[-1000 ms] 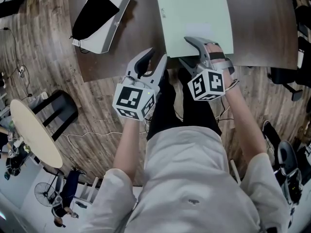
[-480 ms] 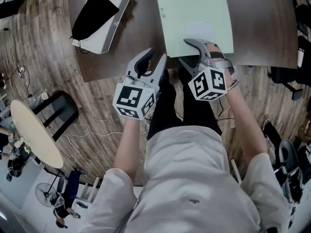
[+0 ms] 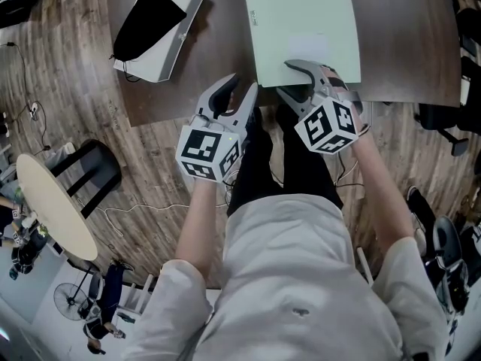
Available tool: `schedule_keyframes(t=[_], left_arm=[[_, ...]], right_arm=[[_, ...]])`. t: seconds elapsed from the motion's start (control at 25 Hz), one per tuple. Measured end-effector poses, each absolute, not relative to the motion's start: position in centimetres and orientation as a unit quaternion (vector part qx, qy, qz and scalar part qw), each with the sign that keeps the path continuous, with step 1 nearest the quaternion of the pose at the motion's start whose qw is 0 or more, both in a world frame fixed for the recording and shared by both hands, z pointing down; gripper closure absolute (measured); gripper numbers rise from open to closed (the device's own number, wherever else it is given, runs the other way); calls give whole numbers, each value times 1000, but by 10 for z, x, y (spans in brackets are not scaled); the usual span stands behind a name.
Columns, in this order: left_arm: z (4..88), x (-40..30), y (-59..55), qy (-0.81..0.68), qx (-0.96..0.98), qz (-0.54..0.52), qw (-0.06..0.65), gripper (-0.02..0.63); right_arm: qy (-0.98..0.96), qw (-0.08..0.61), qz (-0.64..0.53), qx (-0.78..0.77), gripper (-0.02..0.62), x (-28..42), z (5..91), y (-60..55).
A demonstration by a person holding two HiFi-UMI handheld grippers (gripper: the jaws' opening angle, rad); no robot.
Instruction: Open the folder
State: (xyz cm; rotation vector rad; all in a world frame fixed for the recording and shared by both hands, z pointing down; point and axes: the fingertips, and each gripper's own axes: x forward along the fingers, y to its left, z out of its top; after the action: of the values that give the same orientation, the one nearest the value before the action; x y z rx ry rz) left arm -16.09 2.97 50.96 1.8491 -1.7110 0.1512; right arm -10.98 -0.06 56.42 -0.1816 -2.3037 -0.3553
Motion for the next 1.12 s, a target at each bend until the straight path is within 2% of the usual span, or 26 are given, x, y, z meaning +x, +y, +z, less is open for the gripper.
schedule_keyframes(t=[0.32, 1.12], left_arm=[[532, -160, 31, -640, 694, 79, 319, 492], [568, -149, 10, -629, 690, 115, 340, 492]], right_arm=[[-918, 380, -91, -71, 425, -113, 557, 1], [-930, 355, -33, -91, 497, -115, 544, 3]])
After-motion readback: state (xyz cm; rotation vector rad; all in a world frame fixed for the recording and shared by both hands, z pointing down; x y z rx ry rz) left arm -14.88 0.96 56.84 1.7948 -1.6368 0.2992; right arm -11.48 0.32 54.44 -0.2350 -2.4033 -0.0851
